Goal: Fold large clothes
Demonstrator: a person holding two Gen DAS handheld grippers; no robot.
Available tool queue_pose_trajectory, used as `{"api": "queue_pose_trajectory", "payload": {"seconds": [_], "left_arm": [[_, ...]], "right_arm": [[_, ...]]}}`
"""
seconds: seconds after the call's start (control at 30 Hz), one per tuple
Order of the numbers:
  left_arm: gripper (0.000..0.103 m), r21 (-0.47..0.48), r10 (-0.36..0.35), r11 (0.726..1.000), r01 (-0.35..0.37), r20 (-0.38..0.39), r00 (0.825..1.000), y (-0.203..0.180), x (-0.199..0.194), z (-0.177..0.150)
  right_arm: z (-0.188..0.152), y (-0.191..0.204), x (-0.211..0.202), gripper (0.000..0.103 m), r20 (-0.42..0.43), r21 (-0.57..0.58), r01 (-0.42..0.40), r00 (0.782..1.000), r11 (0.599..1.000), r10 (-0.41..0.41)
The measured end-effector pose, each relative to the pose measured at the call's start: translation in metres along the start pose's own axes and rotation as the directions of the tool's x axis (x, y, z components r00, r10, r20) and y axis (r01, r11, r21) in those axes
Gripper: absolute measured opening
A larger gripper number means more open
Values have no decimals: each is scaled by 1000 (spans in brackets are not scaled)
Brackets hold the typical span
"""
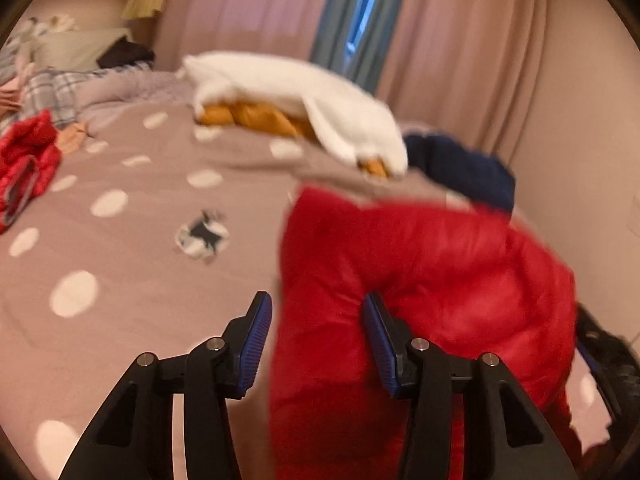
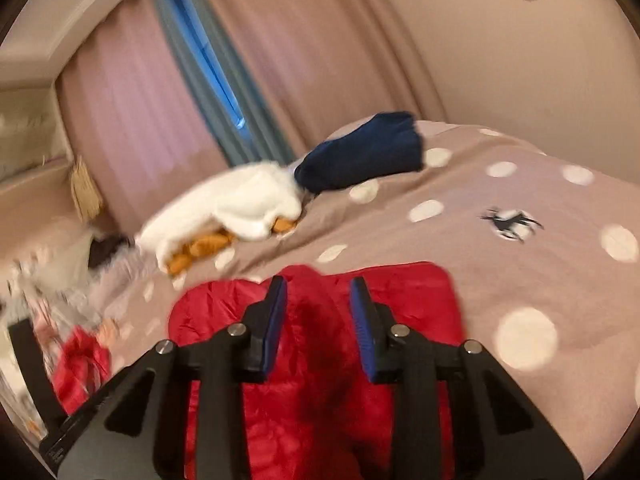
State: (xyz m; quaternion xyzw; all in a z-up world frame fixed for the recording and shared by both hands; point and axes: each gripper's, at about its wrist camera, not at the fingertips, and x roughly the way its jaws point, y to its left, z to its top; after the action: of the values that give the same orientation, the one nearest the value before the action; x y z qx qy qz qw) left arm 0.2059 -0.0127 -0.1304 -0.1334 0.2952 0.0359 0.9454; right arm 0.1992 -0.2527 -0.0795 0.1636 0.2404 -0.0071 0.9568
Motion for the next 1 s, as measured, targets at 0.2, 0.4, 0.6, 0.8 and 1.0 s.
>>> {"api": "queue_pose_trajectory", "payload": {"seconds": [0.2, 0.4, 0.6, 0.8, 1.0], "left_arm": [[48, 86, -7, 996, 0, 82, 997, -17, 15, -32], [54, 47, -35, 998, 31, 88, 996, -6, 19, -35], [54, 77, 4, 997, -13, 110, 994, -14, 20, -37], [57, 29, -43, 999, 41, 93, 995, -3, 22, -36], [68, -26, -33, 999, 35, 83, 996, 6, 22, -34]], "right_arm": [[-40, -42, 51, 41, -154, 84, 73, 986, 994, -60], [-47, -38, 47, 46, -107, 26, 100, 990, 995, -96], [-51, -43, 48, 47, -87, 17, 108, 991, 994, -106], [-52, -43, 50, 47, -85, 17, 108, 991, 994, -106], [-48, -42, 48, 62, -86, 30, 122, 989, 992, -119]]}}
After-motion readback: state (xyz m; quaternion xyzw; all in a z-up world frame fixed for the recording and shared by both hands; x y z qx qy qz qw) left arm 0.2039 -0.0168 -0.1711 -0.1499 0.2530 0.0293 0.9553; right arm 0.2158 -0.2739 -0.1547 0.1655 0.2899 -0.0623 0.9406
